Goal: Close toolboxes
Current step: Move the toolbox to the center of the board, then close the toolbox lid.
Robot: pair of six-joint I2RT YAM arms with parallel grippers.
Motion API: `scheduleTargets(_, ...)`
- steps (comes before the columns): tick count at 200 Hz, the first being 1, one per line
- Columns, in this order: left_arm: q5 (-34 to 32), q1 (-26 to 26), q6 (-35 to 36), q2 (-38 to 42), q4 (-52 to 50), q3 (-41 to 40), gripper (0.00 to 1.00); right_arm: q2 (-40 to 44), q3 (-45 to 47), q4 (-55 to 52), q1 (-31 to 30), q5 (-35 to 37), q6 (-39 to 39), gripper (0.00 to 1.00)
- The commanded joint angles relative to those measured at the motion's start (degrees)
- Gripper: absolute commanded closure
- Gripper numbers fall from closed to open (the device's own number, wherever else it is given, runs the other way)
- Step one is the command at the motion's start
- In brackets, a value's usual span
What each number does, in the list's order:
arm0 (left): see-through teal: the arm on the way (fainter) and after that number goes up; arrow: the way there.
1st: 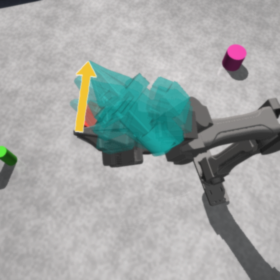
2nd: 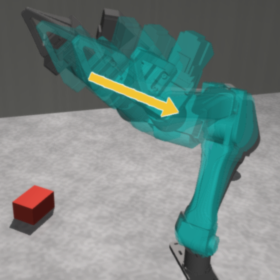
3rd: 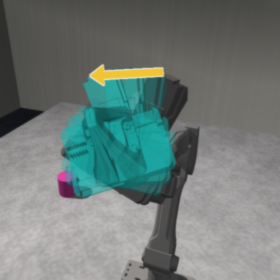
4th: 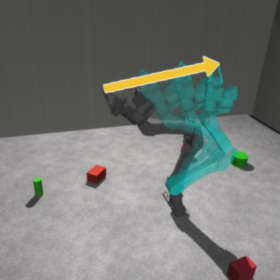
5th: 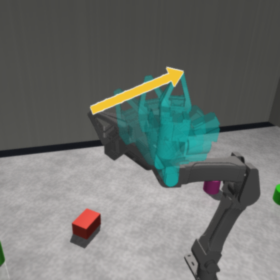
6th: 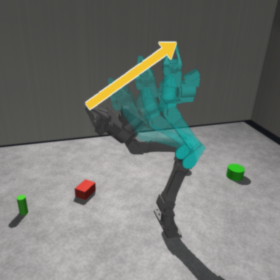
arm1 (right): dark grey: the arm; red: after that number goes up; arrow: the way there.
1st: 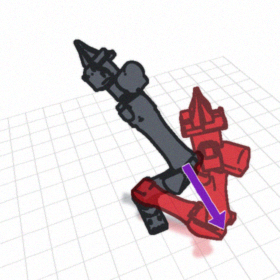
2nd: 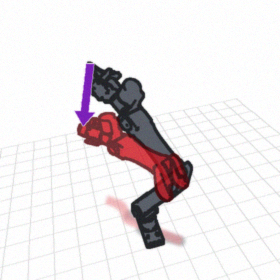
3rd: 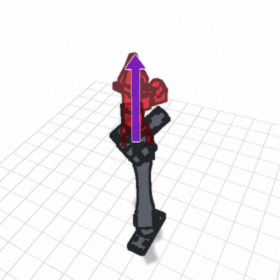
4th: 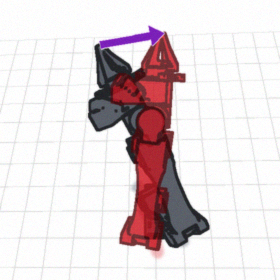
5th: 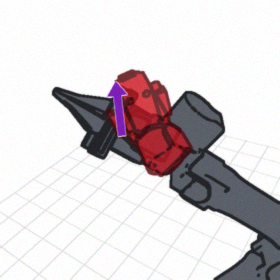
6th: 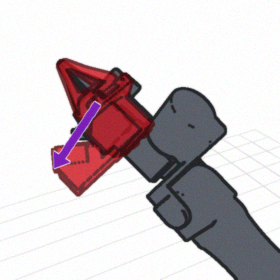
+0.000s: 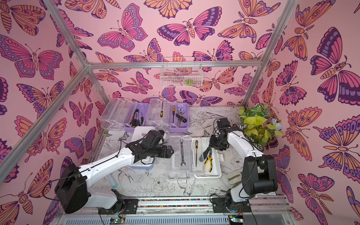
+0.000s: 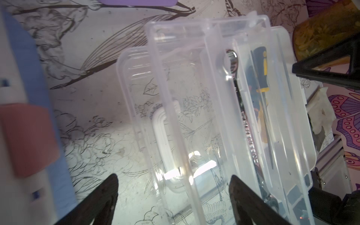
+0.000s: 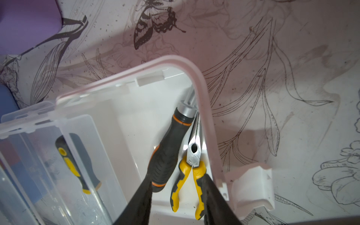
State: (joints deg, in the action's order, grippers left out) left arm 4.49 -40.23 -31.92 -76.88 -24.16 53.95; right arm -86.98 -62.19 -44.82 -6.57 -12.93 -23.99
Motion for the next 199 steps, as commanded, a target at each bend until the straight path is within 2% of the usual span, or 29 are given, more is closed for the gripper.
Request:
scheduleTargets(1, -2.1, 1.5, -0.2, 3.4, -4.1, -3.9, 0.16, 1.3, -1.0, -1.9, 0.8, -0.9, 0.6, 0.56)
scheduleTargets(25, 0.4, 1.5, -1.1, 3.0, -3.5, -5.6, 0.26, 1.2, -1.5, -1.7, 1.0, -1.9, 0.8, 0.56)
scheduleTargets(57, 5.0, 1.5, -2.7, -1.4, 3.1, -7.5, 0.45, 1.1, -1.7, -1.8, 1.1, -1.9, 1.3, 0.56)
scheduleTargets(98, 7.4, 1.7, -2.8, -8.0, 7.5, -6.6, 0.49, 1.3, -1.7, -1.9, 1.3, -2.3, 1.5, 0.56)
scheduleTargets(108, 7.9, 1.7, -3.0, -9.2, 8.4, -6.4, 0.54, 1.4, -1.6, -1.9, 1.3, -2.4, 1.6, 0.56)
scheduleTargets(175, 7.0, 1.8, -1.8, -9.8, 7.9, -5.8, 0.92, 1.6, -1.7, -2.5, 1.9, 0.2, 2.8, 0.59)
scheduleTargets(199, 6.5, 1.8, -0.6, -9.1, 5.5, -4.4, 0.96, 2.1, -2.1, -3.1, 2.1, 3.2, 3.3, 0.62)
